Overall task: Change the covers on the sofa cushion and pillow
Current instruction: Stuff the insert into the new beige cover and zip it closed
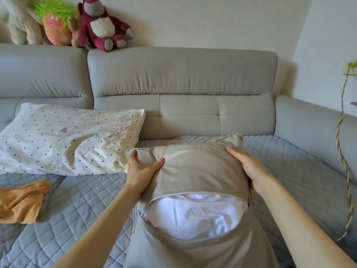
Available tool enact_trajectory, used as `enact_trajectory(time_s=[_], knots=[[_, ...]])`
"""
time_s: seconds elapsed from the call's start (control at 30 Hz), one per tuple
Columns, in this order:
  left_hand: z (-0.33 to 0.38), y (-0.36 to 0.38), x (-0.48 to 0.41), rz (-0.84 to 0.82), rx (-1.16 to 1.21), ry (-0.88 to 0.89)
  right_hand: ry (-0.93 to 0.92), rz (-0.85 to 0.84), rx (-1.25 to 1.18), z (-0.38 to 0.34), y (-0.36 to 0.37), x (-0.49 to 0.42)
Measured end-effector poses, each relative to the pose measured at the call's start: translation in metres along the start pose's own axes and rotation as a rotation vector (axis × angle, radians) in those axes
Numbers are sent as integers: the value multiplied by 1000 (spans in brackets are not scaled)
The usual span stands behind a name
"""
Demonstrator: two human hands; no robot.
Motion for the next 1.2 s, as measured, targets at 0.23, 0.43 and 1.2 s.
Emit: enact_trajectory(time_s=[0.23, 0.43, 1.2], knots=[[20, -12, -8, 80, -695, 57, -336, 401, 556, -31, 19, -49], [74, 57, 51, -296, -1073, 1003, -309, 387, 634, -19, 36, -69], [90, 103, -37, -160, -1648, 798, -359, -131, 1247, -7, 100, -18]])
Point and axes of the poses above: each hand's wrist, its own x-axis away from the middle knuckle, its own y-axis out of the palm, z = x × y, the point moved 3 cm from there along -x, towards the middle knuckle
